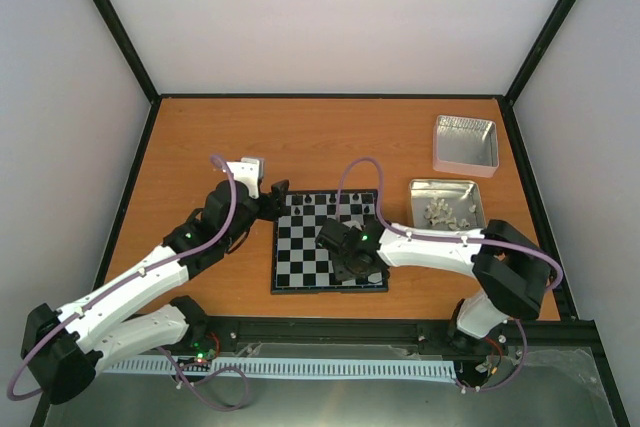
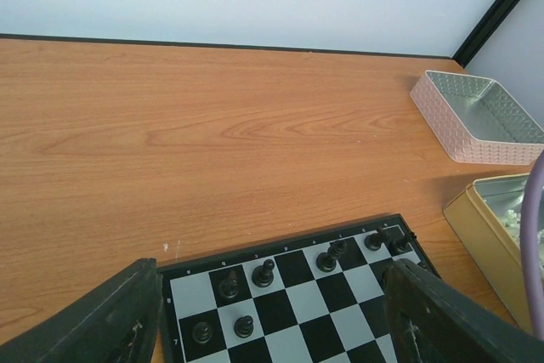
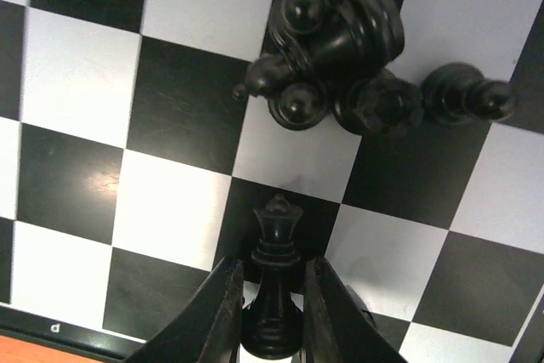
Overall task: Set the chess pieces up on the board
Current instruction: Pick up the chess piece from the chessboard, then place the chess piece on the chessboard.
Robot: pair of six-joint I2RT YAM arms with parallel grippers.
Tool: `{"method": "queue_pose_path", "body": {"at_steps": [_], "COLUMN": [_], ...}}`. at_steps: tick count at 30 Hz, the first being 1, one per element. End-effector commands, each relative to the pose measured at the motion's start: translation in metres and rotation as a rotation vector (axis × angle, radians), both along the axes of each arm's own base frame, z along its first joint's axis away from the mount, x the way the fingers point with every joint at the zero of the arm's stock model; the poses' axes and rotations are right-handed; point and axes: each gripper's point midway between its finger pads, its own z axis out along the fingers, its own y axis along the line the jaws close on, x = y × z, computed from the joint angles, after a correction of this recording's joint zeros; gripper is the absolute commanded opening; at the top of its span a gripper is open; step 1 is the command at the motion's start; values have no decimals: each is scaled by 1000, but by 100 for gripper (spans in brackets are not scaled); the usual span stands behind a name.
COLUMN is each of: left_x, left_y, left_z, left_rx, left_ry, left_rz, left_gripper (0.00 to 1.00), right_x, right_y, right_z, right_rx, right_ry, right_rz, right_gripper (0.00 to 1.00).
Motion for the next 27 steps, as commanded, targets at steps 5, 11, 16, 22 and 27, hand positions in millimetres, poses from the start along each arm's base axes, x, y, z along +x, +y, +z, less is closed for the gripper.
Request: {"method": "queue_pose_path", "body": {"at_steps": [5,11,16,22,27], "left_x": [-9,-34,-65,-104,-107], "left_y": [-7,-33,-63,-95,-107], "left_z": [14,41,72,102,105], "left_rx": [-79,-148,-212,-316,-358], "left_ry": [41,57,37,38,116], "left_rz": [-40,-243,-504,-814,-867], "left_gripper": [73,78,81,82,78], "right_x": [46,59,47,35,27], "right_y": [37,44,40,34,32], "right_z": [79,150,194,223,234], "right_rx": [265,489,624,678,691], "right_ry": [-394,-727,-908,-1016,-1063], "right_rz": [122,220,328,419,480], "right_gripper": [14,16,16,16,16]}}
